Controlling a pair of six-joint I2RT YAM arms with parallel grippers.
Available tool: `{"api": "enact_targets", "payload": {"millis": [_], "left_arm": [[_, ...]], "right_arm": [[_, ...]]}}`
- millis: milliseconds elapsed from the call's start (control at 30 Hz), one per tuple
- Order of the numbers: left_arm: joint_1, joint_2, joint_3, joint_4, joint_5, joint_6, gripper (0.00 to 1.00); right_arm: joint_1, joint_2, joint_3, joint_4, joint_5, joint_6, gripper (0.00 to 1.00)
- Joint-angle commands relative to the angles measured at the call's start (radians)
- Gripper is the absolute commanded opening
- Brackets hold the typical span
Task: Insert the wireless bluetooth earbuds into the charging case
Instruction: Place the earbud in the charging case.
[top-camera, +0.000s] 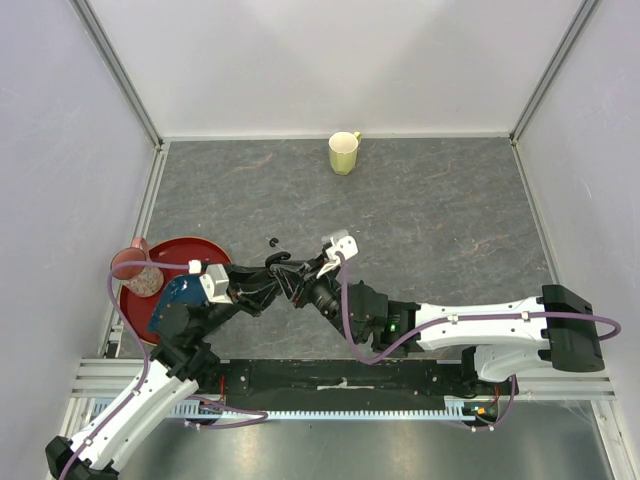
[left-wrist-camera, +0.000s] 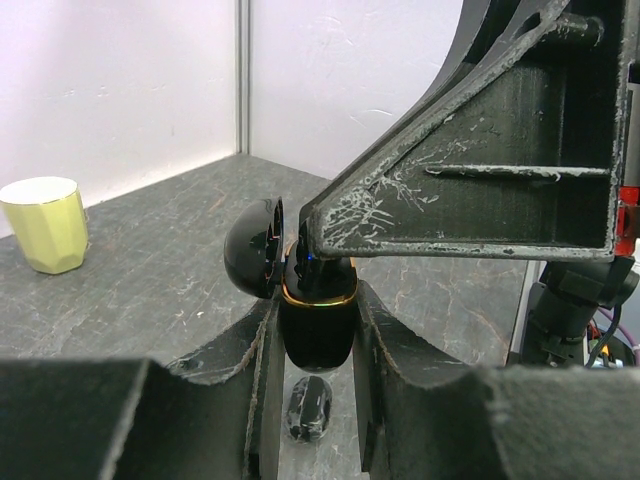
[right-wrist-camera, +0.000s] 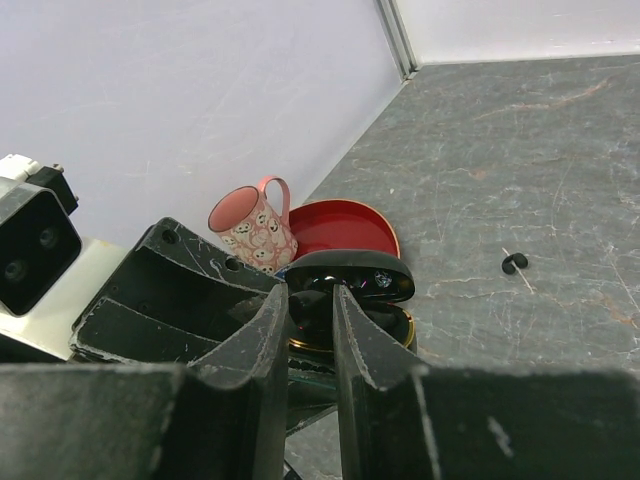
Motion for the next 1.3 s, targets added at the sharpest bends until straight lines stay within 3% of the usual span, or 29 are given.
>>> {"api": "enact_targets", "payload": {"millis": [0,467,633,967,1267], "left_arm": [[0.000,-0.009,0.012,0.075,-0.026,-0.017,0.02],[-0.001,-0.019,0.011,0.062,0.009,0.001,0.02],[0.000,-0.018,0.009,0.061,0.011,0.001,0.02],[0.000,-0.022,0.009,0.055,0.009,0.000,0.02],[0.000,-0.020,0.014,0.038,0.018,-0.002,0.02]], "right_arm": [[0.013,0.013,0.059,-0.062,-0.013,-0.010,0.16],[0.013,0.014,0.139,-0.109,0.007,-0.019,0.48],[0.013,0.010,0.140,-0.102,0.016,-0.011,0.50],[0.004,-0.023,0.139,-0.073,0.039,0.007,0.64],[-0.010,-0.076,0.104,0.015,-0.025,-0.005,0.69]]}}
